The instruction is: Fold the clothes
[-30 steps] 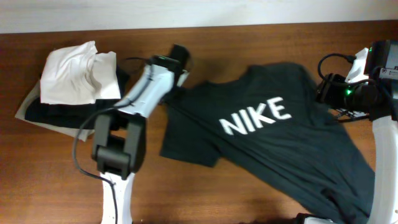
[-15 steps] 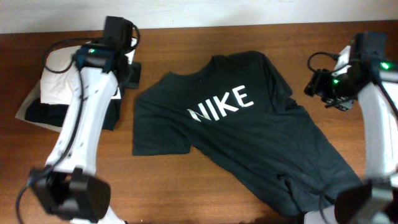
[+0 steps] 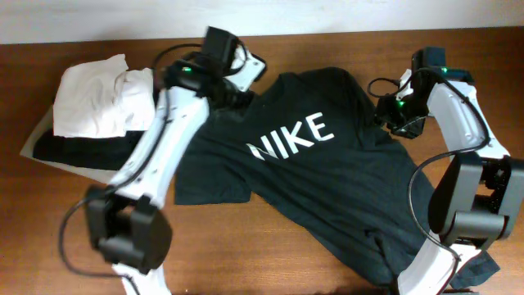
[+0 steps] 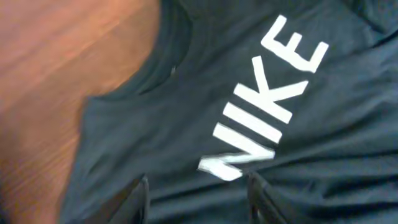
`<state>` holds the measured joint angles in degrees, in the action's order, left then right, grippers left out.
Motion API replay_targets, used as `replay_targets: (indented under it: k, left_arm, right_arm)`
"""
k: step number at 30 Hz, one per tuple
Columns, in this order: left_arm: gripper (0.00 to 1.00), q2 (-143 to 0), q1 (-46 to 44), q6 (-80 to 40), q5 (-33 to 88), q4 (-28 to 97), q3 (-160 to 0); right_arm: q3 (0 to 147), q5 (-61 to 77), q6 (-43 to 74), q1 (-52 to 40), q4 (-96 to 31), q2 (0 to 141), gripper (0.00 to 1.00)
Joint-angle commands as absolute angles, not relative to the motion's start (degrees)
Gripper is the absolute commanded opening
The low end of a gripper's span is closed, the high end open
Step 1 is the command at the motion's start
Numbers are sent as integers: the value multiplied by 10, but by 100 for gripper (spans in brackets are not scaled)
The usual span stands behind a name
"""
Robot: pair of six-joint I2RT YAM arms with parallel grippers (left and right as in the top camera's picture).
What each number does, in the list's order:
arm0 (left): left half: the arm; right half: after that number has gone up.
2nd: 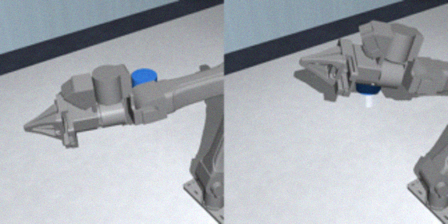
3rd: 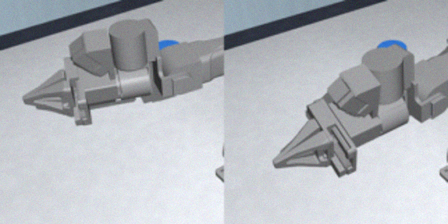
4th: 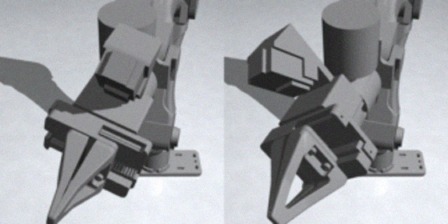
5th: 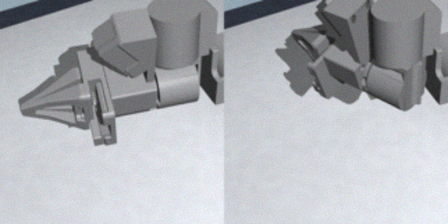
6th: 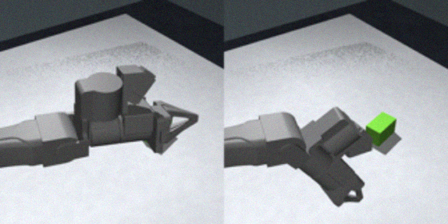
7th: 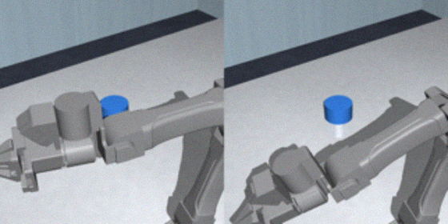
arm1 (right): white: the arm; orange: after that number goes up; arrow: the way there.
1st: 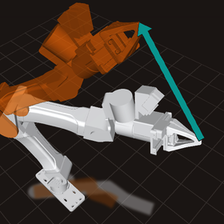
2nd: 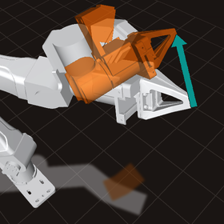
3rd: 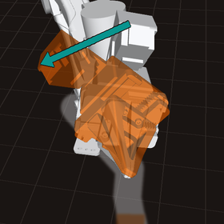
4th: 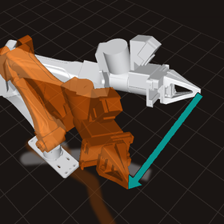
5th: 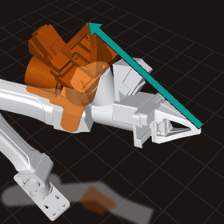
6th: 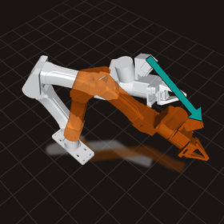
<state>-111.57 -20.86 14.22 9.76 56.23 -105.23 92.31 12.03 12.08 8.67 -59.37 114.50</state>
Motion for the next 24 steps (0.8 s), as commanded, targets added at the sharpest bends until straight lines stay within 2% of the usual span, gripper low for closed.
replay_targets:
  k: [1, 5, 8, 9, 11, 14, 19, 24]
  left_arm:
    - [52, -1207, -227, 169, 112, 491, -1057]
    - [53, -1293, -243, 177, 112, 385, -1057]
    - [47, -1338, -246, 177, 111, 336, -1057]
    - [40, -1351, -245, 177, 105, 325, -1057]
    - [21, -1362, -241, 177, 76, 327, -1057]
    - [5, -1380, -226, 177, 25, 347, -1057]
    - [0, -1405, -147, 172, -55, 388, -1057]
    - [0, -1384, -61, 157, -54, 416, -1078]
  right_arm:
    - [929, 138, 111, 87, -615, 1125, 59]
    - [929, 140, 94, 86, -667, 1031, 62]
    - [929, 139, 94, 86, -696, 952, 64]
    - [929, 137, 93, 86, -705, 924, 65]
    - [929, 132, 92, 86, -712, 895, 66]
    - [929, 128, 93, 86, -730, 881, 68]
    - [928, 126, 93, 86, -735, 885, 69]
    - [928, 79, 93, 86, -737, 912, 73]
